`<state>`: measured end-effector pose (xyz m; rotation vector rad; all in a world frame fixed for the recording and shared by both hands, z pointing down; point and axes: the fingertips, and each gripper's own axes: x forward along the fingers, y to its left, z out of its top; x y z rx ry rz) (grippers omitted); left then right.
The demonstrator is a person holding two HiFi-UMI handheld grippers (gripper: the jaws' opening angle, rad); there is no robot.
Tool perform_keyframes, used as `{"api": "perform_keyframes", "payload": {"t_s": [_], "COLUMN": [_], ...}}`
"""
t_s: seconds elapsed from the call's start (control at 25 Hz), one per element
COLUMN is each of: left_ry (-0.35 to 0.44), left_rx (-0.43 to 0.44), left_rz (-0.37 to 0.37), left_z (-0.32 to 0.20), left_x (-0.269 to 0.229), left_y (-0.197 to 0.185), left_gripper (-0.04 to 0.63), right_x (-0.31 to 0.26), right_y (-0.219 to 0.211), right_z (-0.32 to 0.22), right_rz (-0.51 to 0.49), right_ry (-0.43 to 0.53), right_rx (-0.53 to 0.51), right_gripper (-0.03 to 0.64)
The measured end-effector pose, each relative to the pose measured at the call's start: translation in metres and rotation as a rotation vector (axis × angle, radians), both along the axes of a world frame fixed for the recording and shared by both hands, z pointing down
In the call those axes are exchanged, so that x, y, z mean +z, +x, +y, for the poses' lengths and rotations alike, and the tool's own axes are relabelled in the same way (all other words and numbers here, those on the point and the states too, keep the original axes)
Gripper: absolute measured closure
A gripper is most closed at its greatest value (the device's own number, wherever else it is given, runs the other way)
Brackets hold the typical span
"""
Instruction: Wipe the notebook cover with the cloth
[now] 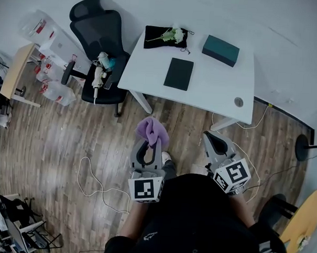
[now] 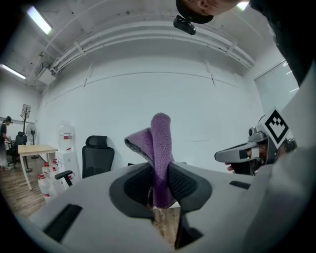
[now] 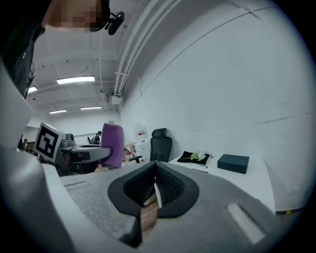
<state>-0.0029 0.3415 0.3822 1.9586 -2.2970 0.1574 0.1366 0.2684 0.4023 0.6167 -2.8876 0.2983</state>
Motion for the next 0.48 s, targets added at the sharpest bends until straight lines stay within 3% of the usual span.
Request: {"api": "perform_keyframes", "payload": {"t_s": [0.24,0.48], "left_ry": [0.031,0.065], "left_rx": [0.058,0.134], "left_rz": [0.023,0.022], "left_z": [-0.018,-0.034], "left_x": [0.001,-0.001], "left_y": [-0.054,-0.077], "left_gripper": [0.511,0.511], "right_x": [-0.004,-0.006], "right_y": [-0.053,-0.069], "right_z": [-0.01,-0.025], "right_rz": [0.004,-0.027], "right_ry": [0.021,0.023], "right_rx": [0.057,0.169], "right_gripper": [0.612,0.612]}}
